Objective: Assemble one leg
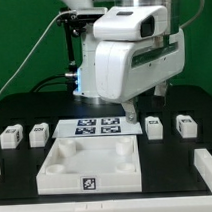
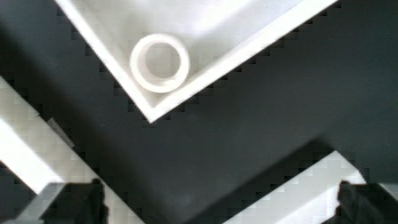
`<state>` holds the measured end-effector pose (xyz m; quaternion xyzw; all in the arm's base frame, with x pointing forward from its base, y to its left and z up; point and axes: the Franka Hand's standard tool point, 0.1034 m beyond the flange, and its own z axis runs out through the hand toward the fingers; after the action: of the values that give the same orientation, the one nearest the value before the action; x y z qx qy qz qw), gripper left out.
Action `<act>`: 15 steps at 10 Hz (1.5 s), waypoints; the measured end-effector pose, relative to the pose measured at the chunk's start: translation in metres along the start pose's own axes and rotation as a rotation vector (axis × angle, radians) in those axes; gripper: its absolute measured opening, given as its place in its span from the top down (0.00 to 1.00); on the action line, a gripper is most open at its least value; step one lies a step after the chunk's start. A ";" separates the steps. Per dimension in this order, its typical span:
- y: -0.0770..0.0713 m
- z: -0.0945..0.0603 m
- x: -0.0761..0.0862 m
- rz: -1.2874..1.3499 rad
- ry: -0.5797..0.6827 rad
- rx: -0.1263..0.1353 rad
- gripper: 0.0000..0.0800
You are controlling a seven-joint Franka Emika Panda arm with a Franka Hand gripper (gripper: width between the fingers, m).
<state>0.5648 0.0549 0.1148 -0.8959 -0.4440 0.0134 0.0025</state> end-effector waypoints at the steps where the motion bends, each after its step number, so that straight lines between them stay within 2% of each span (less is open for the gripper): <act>1: 0.000 0.000 0.000 0.000 0.000 0.000 0.19; 10: -0.001 0.001 0.000 -0.001 0.000 0.000 0.19; 11: -0.006 0.004 -0.005 -0.049 0.011 -0.014 0.19; 13: -0.025 0.014 -0.025 -0.281 0.005 -0.039 0.19; 15: -0.027 0.024 -0.046 -0.346 -0.023 -0.020 0.19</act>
Offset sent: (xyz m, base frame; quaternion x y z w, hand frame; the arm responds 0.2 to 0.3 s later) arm 0.0000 0.0000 0.0000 0.0000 0.0000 0.0000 1.0000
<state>0.5145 0.0343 0.0919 -0.8058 -0.5918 0.0184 -0.0092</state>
